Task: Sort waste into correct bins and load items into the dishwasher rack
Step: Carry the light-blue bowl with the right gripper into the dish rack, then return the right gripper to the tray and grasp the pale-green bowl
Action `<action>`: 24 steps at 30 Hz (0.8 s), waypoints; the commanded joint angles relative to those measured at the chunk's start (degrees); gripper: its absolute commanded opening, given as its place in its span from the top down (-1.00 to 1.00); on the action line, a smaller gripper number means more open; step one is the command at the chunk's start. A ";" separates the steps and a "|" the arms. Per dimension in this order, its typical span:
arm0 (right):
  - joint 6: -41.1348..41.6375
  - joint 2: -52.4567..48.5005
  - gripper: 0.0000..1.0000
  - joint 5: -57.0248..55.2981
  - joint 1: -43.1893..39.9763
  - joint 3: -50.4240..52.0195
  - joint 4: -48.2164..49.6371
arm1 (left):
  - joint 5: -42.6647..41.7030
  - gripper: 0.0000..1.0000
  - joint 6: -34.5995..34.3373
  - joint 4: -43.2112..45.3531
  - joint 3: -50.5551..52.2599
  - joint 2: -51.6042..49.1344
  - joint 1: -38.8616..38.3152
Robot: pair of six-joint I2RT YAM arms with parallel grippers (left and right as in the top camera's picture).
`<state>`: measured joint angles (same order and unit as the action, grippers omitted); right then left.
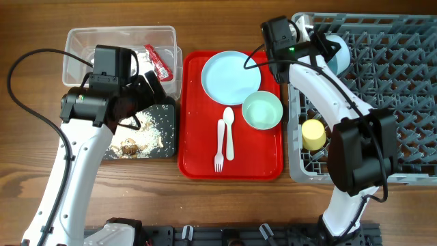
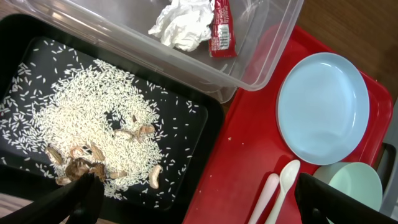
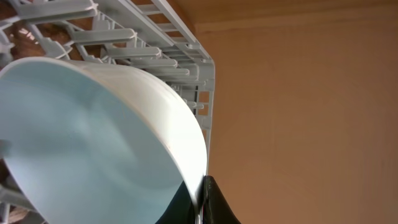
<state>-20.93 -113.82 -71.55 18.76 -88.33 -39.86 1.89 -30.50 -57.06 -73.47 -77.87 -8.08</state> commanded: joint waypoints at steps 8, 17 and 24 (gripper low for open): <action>-0.07 -1.09 -0.55 5.88 3.32 -0.22 -0.11 | 1.01 -1.00 0.04 -0.02 -0.79 1.25 0.48; -0.81 0.33 -0.99 3.30 5.73 -0.90 4.20 | 0.98 -1.00 0.04 -0.04 -0.79 1.25 0.48; 3.28 7.06 -0.99 14.73 6.58 -4.26 5.38 | 1.01 -1.00 0.07 -0.04 -0.79 1.25 0.48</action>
<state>-21.80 -113.06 -64.23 24.91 -89.03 -33.78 1.91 -30.50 -57.04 -73.47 -77.87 -8.08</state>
